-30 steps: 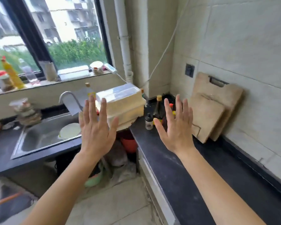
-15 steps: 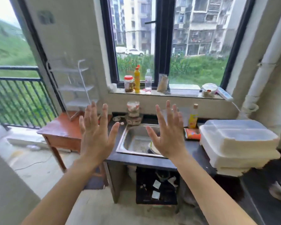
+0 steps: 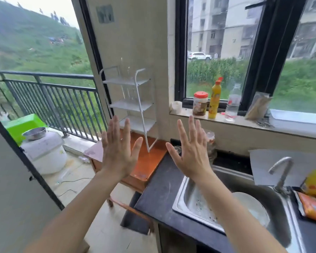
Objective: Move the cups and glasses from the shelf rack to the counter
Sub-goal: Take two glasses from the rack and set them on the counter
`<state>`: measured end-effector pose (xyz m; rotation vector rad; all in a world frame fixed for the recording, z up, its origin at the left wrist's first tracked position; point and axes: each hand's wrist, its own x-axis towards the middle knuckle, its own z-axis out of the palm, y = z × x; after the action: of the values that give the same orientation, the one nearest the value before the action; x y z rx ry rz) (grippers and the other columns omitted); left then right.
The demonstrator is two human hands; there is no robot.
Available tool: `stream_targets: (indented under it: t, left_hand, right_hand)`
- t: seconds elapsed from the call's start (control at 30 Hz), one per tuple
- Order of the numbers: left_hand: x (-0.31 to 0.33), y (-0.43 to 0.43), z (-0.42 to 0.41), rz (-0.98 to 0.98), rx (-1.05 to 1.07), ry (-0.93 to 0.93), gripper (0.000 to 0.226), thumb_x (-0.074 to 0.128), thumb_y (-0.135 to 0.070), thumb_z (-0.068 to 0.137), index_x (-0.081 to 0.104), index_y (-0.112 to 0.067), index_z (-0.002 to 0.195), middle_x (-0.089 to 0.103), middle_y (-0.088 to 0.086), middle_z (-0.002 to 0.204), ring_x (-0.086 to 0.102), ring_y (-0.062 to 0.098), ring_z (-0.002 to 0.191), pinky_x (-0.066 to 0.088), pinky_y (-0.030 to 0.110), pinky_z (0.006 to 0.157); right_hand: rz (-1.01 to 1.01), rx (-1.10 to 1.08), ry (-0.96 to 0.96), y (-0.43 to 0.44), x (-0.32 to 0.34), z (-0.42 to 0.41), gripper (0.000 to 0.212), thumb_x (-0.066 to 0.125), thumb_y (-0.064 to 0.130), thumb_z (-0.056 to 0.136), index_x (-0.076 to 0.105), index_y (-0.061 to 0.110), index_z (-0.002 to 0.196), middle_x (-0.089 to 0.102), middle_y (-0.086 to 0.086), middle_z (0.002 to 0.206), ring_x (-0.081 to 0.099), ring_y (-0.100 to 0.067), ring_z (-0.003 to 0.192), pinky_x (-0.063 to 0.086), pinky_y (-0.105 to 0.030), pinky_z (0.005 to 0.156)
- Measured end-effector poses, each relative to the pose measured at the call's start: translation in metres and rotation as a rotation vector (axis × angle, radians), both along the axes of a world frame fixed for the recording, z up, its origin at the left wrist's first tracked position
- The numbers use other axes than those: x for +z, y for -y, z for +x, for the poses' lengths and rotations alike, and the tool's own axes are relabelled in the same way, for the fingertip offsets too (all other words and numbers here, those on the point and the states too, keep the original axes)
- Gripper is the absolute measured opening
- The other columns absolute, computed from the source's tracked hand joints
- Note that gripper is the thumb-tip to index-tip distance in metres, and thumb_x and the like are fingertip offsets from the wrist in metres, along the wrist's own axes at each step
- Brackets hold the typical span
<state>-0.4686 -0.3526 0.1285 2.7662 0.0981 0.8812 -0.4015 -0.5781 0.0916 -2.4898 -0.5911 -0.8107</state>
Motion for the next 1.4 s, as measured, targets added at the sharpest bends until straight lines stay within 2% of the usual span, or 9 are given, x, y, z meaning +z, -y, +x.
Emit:
stream_targets:
  t: [0.27,0.4,0.63,0.8,0.93,1.07,1.13,1.23,1.4]
  left_hand:
    - [0.051,-0.067,0.146,-0.109,0.041,0.086,0.076,0.022,-0.062,0.096,0.002,-0.023,0.159,-0.009,0.009,0.166,-0.01,0.022,0.153,0.008,0.054,0.121]
    - [0.05,-0.109,0.197,-0.108,0.044,0.108,0.078,0.021,-0.062,0.096,0.001,-0.021,0.159,-0.01,0.009,0.166,-0.011,0.021,0.152,0.006,0.053,0.122]
    - [0.024,-0.189,0.298,-0.162,-0.034,0.109,0.077,0.021,-0.064,0.096,-0.001,-0.024,0.158,-0.009,0.008,0.166,-0.011,0.02,0.152,0.004,0.05,0.123]
    - [0.021,-0.261,0.388,-0.113,-0.182,0.118,0.078,0.016,-0.068,0.096,0.004,-0.022,0.158,-0.002,0.011,0.166,-0.003,0.024,0.153,0.005,0.043,0.122]
    - [0.014,-0.311,0.442,-0.135,-0.287,0.079,0.069,0.023,-0.062,0.1,0.012,-0.023,0.156,0.011,0.012,0.164,0.012,0.029,0.15,0.018,0.049,0.118]
    - [-0.016,-0.337,0.477,-0.154,-0.348,0.01,0.066,0.027,-0.057,0.101,0.016,-0.02,0.155,0.021,0.015,0.16,0.019,0.03,0.148,0.024,0.05,0.116]
    - [-0.032,-0.342,0.487,-0.174,-0.379,-0.041,0.067,0.026,-0.055,0.101,0.014,-0.019,0.156,0.022,0.016,0.16,0.019,0.03,0.149,0.024,0.05,0.116]
    - [-0.055,-0.346,0.5,-0.192,-0.414,-0.112,0.063,0.029,-0.048,0.102,0.021,-0.015,0.154,0.027,0.017,0.155,0.033,0.037,0.14,0.034,0.054,0.11]
    - [-0.076,-0.347,0.511,-0.182,-0.412,-0.209,0.058,0.035,-0.038,0.103,0.027,-0.007,0.152,0.034,0.016,0.152,0.044,0.036,0.132,0.033,0.051,0.106]
  right_hand:
    - [0.043,0.081,0.018,-0.076,0.06,0.163,0.082,0.036,0.066,0.098,0.006,0.023,0.161,0.002,-0.015,0.169,0.005,-0.035,0.156,0.018,-0.057,0.123]
    - [0.011,0.111,0.039,-0.12,0.068,0.215,0.082,0.039,0.064,0.098,0.008,0.023,0.162,0.002,-0.013,0.17,0.007,-0.033,0.156,0.016,-0.052,0.122]
    - [0.007,0.052,0.084,-0.192,0.061,0.283,0.08,0.036,0.064,0.099,0.012,0.021,0.161,0.01,-0.014,0.168,0.016,-0.032,0.154,0.021,-0.048,0.12]
    - [0.071,-0.089,0.154,-0.257,0.068,0.338,0.077,0.045,0.058,0.099,0.02,0.016,0.16,0.02,-0.018,0.165,0.024,-0.035,0.15,0.025,-0.048,0.118]
    - [0.128,-0.143,0.306,-0.308,0.071,0.371,0.063,0.054,0.047,0.097,0.04,0.009,0.146,0.048,-0.013,0.13,0.051,-0.031,0.115,0.044,-0.042,0.095]
    - [0.15,-0.093,0.373,-0.345,0.048,0.389,0.037,0.057,0.035,0.096,0.05,0.012,0.124,0.051,-0.003,0.11,0.056,-0.023,0.09,0.047,-0.03,0.069]
    - [0.103,-0.059,0.345,-0.359,0.032,0.395,0.027,0.057,0.031,0.095,0.053,0.013,0.115,0.058,-0.005,0.102,0.06,-0.022,0.082,0.048,-0.03,0.059]
    - [0.069,-0.056,0.179,-0.375,0.005,0.407,0.023,0.058,0.024,0.095,0.061,0.008,0.11,0.063,-0.007,0.099,0.066,-0.025,0.078,0.053,-0.034,0.052]
    - [0.197,-0.147,-0.307,-0.387,-0.013,0.446,0.04,0.05,0.025,0.102,0.046,0.016,0.14,0.054,-0.003,0.136,0.06,-0.025,0.114,0.054,-0.043,0.087]
